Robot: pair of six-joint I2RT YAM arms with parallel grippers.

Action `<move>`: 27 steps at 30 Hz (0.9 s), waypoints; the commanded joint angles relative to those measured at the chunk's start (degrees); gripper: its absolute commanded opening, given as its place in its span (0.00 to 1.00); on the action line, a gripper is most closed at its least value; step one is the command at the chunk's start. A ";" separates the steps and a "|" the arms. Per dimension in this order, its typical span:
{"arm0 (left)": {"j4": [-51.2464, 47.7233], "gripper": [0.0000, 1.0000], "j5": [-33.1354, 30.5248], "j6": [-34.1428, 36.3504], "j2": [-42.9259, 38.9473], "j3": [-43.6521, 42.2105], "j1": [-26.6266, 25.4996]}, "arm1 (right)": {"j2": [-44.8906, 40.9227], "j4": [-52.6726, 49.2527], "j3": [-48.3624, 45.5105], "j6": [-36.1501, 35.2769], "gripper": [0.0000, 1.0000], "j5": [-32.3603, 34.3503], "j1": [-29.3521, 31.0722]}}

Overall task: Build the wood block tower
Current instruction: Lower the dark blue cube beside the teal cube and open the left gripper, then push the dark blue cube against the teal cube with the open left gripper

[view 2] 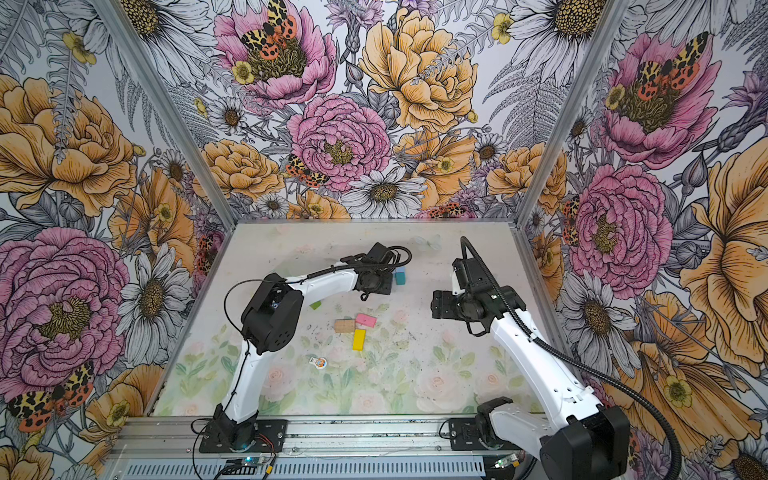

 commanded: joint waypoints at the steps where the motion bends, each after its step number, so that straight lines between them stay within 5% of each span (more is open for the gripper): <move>1: -0.26 0.52 -1.65 -0.49 -4.57 -1.99 -0.61 | -0.45 0.24 -0.05 -0.39 0.83 0.01 -0.39; 9: 0.18 0.56 -2.46 0.59 -9.28 -4.88 -0.80 | -0.44 0.18 0.20 0.00 0.83 0.00 -0.33; 27: 1.57 0.56 0.83 0.73 -5.66 -3.48 0.83 | 0.92 -0.12 0.84 -0.31 0.83 0.70 -0.49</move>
